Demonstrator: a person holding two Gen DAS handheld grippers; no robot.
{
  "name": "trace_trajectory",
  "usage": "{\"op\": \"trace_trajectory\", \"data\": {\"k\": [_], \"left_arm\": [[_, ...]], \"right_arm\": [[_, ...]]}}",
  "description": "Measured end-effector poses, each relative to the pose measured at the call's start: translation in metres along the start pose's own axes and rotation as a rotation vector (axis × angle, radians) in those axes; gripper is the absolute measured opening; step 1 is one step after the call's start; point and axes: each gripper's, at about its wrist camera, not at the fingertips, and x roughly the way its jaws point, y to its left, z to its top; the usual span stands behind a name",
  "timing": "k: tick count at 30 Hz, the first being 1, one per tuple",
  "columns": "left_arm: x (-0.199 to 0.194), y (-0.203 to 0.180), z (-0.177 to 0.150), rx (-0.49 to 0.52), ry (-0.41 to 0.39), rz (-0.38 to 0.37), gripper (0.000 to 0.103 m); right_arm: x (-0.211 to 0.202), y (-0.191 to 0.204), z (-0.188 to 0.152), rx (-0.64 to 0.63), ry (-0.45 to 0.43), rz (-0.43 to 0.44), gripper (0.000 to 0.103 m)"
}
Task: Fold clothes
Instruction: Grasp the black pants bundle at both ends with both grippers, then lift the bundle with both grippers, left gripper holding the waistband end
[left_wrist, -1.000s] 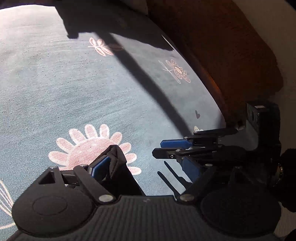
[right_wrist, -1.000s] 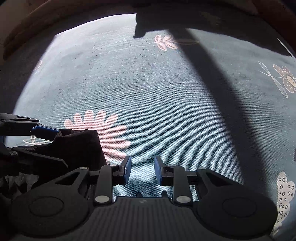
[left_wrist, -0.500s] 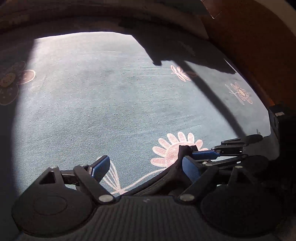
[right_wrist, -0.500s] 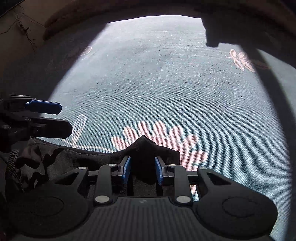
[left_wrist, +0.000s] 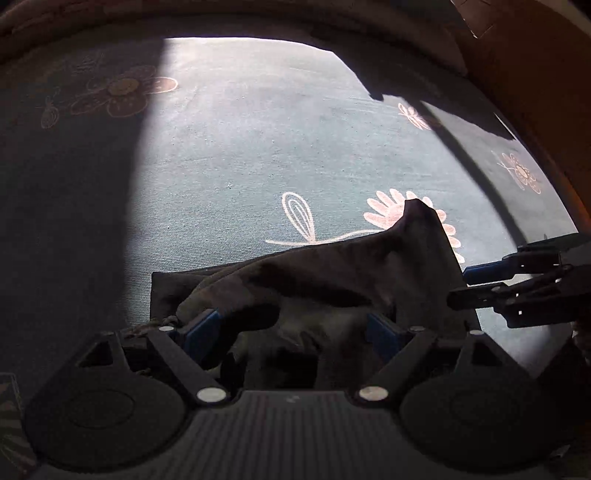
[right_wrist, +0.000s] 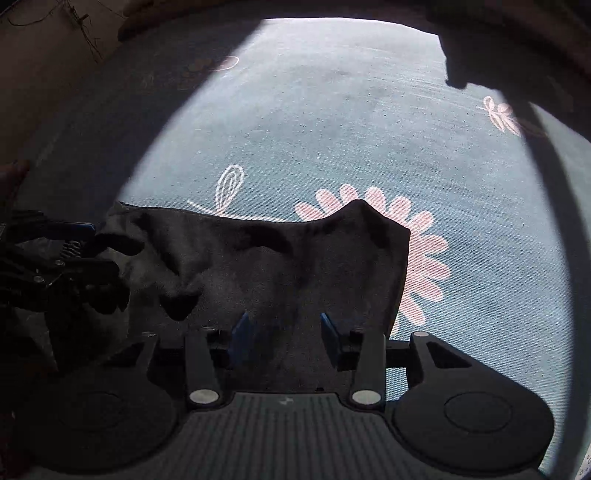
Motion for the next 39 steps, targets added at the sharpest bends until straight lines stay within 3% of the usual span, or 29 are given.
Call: {"op": "trace_trajectory", "data": {"k": [4,9,14,20,24,31,39], "left_arm": [[0.018,0.020,0.005,-0.060,-0.029,-0.031,0.085],[-0.001,0.034,0.018,-0.084,-0.085,-0.061,0.086],[0.023,0.054,0.018,-0.126,-0.025,-0.041,0.086],[0.030,0.058,0.024,-0.128,-0.038,-0.049,0.088],[-0.005,0.065,0.023,-0.173,-0.076,-0.059,0.088],[-0.056,0.052,-0.025,-0.202,-0.024,-0.144,0.089],[-0.053,0.023,-0.073,-0.163,0.040,-0.303,0.089]], "right_arm": [[0.012,0.036,-0.008,-0.056,0.036,0.031,0.055],[0.012,0.056,-0.013,-0.054,0.041,0.051,0.056],[0.017,0.066,-0.017,-0.063,0.049,0.047,0.060],[0.027,0.070,-0.020,-0.082,0.050,0.039,0.071],[0.032,0.073,-0.021,-0.089,0.054,0.048,0.082],[0.040,0.078,-0.022,-0.091,0.062,0.072,0.103],[0.045,0.092,-0.033,-0.229,0.058,0.019,0.103]]}}
